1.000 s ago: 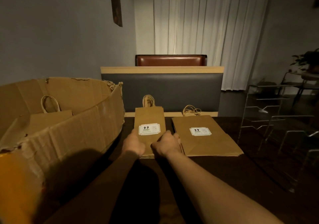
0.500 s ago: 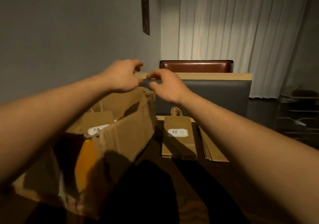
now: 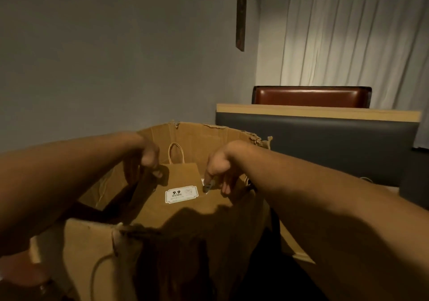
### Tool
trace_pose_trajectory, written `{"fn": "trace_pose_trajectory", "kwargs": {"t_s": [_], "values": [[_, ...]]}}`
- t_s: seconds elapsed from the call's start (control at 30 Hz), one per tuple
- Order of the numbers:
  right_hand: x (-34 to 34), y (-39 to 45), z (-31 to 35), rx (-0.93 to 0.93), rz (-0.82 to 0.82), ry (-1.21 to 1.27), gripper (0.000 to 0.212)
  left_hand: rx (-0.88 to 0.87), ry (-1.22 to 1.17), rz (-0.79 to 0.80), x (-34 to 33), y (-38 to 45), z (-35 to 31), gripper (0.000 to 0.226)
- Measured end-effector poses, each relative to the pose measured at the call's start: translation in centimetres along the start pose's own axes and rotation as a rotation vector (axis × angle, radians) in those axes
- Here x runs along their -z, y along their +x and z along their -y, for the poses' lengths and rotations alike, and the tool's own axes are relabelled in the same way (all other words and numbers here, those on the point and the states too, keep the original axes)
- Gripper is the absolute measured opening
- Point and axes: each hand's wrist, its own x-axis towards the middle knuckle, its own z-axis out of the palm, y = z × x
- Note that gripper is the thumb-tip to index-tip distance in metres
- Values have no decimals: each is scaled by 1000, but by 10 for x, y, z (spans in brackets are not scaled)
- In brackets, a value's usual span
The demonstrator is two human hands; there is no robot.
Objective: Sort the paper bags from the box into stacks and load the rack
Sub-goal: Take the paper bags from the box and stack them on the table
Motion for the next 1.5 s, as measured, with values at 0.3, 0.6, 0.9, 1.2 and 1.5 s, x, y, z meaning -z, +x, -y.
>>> {"fn": "trace_pose_trajectory", "kwargs": {"t_s": [0.3,0.6,0.9,1.2,1.5], "values": [[-10,29,-11,-40,165,-401,47,-154,65,120,-71,31,-9,43],[-15,17,-18,34,13,-371,51,-439,-631,261,-56,20,4,38],[-6,4,-33,62,46,169,41,-472,-540,433,-49,19,11,63],[-9,-24,-34,536,-440,641,31,-496,-594,360,-30,9,21,29],[-3,-54,-24,749,-636,877,38,-566,-485,127,-33,-24,23,62]]}}
